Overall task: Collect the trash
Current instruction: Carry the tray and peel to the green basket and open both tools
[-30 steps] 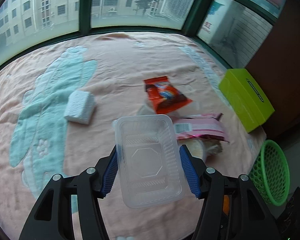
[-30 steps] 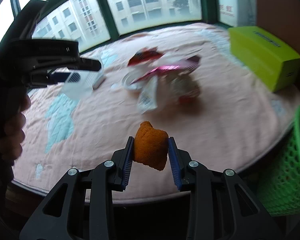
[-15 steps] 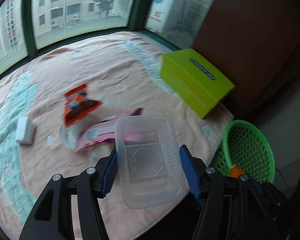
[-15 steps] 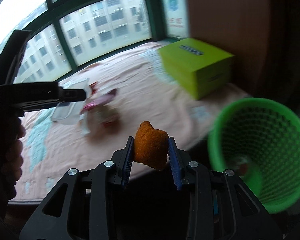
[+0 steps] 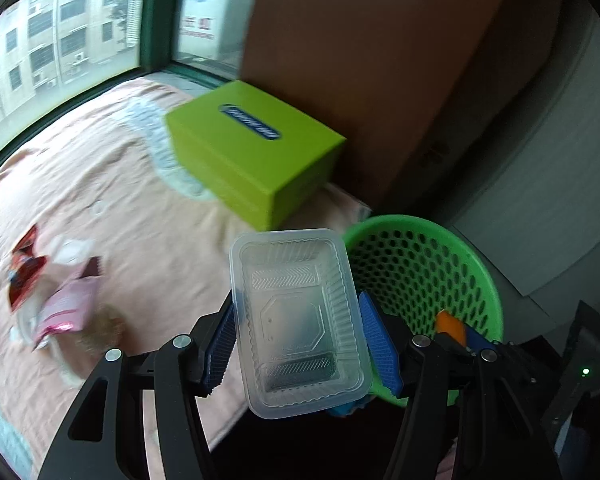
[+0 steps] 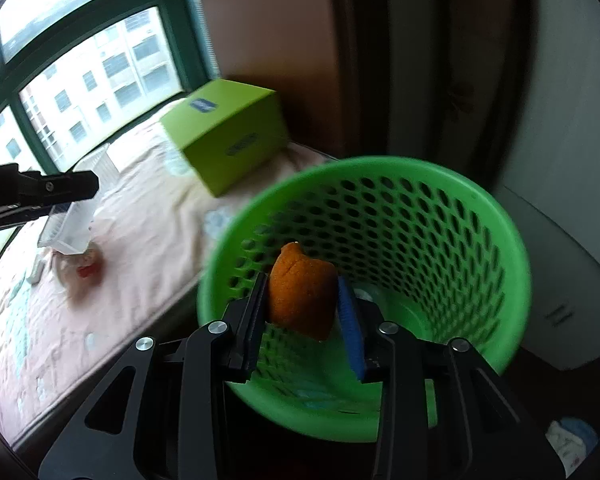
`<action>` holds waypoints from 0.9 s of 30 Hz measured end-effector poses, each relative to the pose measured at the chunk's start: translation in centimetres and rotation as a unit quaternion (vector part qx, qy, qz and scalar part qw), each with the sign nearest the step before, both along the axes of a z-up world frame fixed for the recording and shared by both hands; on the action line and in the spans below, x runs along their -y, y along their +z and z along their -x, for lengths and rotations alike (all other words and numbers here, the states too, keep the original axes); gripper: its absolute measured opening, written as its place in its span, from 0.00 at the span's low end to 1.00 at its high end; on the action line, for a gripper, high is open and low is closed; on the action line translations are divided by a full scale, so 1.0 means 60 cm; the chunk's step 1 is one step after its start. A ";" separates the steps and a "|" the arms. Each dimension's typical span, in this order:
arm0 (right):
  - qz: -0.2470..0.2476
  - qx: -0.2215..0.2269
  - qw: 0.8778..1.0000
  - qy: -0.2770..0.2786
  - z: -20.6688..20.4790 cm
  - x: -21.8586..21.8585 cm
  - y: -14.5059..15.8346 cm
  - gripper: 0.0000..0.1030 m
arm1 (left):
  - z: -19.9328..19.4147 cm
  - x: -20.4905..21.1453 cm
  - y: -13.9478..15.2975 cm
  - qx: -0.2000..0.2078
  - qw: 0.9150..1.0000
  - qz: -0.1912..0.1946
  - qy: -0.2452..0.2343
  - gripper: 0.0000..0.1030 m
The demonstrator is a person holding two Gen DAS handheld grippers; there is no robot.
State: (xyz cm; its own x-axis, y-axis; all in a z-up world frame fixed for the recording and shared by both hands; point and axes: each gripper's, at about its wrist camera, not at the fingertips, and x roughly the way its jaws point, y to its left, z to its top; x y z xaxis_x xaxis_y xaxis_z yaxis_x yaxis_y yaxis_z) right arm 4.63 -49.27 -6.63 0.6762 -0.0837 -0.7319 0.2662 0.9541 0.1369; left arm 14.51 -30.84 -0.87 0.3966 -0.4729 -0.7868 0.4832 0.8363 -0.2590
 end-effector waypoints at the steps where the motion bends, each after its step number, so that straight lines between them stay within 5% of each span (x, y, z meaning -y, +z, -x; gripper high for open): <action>1: -0.002 0.000 1.000 -0.004 0.004 0.007 -0.003 0.36 | 0.002 0.015 -0.002 0.000 1.000 0.000 -0.008 0.56; 8: 0.003 0.008 1.000 -0.025 0.025 0.034 -0.002 0.51 | 0.012 0.089 -0.014 -0.010 0.999 0.005 -0.051 0.56; 19: 0.017 0.023 0.999 -0.042 0.070 0.050 0.002 0.55 | 0.024 0.159 -0.050 -0.028 0.995 -0.001 -0.095 0.56; 27: 0.009 0.027 0.998 -0.050 0.085 0.058 0.000 0.56 | 0.043 0.176 -0.062 -0.030 0.993 -0.005 -0.111 0.66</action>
